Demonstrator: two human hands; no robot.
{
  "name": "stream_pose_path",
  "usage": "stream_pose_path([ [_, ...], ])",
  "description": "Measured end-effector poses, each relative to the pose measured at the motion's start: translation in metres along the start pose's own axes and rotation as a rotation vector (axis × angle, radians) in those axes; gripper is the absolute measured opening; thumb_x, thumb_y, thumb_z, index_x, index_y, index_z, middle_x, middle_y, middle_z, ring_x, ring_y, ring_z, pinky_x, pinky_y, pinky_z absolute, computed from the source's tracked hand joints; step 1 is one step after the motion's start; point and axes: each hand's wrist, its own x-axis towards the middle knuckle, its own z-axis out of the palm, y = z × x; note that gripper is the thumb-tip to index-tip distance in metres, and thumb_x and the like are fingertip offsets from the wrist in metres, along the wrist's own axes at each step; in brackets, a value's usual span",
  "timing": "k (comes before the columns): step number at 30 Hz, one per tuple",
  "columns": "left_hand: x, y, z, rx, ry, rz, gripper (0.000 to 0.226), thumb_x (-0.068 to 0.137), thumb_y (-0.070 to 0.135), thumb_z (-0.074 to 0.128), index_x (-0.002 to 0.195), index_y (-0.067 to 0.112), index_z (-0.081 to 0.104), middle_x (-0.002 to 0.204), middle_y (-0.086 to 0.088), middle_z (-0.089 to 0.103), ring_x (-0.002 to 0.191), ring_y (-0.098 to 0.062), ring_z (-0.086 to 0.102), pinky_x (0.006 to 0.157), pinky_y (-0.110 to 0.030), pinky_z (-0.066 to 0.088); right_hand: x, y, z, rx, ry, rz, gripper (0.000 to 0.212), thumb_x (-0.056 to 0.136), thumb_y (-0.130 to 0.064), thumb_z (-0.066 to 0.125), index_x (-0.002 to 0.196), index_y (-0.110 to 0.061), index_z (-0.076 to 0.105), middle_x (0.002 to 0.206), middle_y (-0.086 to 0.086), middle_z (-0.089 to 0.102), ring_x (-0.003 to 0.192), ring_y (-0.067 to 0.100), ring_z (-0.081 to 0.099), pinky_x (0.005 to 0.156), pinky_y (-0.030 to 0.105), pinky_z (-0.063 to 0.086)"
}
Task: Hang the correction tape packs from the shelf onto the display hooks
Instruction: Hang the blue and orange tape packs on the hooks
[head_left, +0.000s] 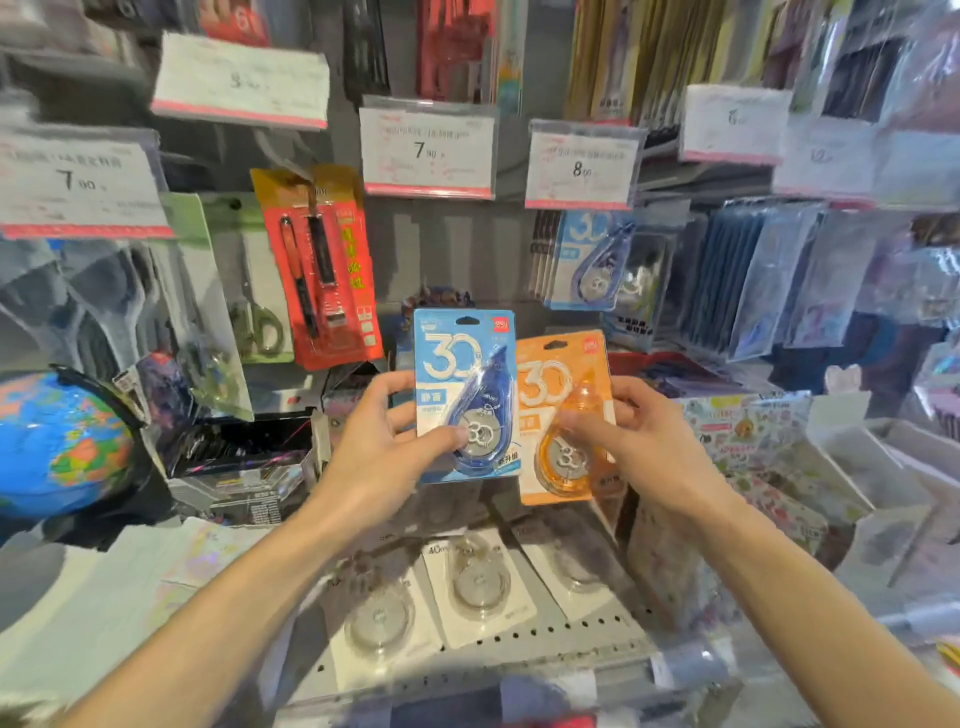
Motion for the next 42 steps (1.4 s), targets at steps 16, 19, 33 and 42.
stream_pose_path([
  [16,0.010,0.074,0.146,0.187,0.260,0.308,0.042,0.089,0.006,0.077,0.112,0.034,0.056,0.099,0.020,0.079,0.084,0.002,0.076,0.068,-0.013,0.055,0.038,-0.025,-0.143,0.095,-0.083,-0.246,0.029,0.091,-0.026,0.079,0.115,-0.029,0.062,0.094,-0.004,0.082,0.079,0.012,0.080,0.056,0.024,0.060],
  [19,0.014,0.092,0.151,0.276,0.290,0.348,0.043,0.088,0.011,0.079,0.115,0.036,0.057,0.109,0.020,0.077,0.092,0.010,0.071,0.069,-0.008,0.053,0.040,-0.028,-0.155,0.066,-0.079,-0.318,0.030,0.091,-0.028,0.078,0.115,-0.036,0.060,0.098,-0.010,0.081,0.085,0.008,0.079,0.063,0.025,0.063],
  [33,0.014,0.125,0.146,0.354,0.284,0.465,0.049,0.075,0.051,0.080,0.116,0.060,0.054,0.122,0.029,0.070,0.117,0.004,0.066,0.094,-0.027,0.052,0.043,-0.062,-0.163,0.034,0.067,-0.517,0.032,0.088,-0.037,0.079,0.109,-0.047,0.058,0.098,-0.015,0.079,0.086,0.005,0.077,0.067,0.029,0.063],
  [42,0.028,0.107,0.150,0.343,0.209,0.429,0.051,0.087,0.034,0.080,0.130,0.045,0.055,0.129,0.025,0.069,0.121,0.001,0.065,0.102,-0.034,0.052,0.054,-0.083,-0.169,0.070,0.080,-0.586,0.027,0.091,-0.038,0.078,0.104,-0.050,0.058,0.099,-0.012,0.080,0.083,0.008,0.079,0.068,0.036,0.067],
])
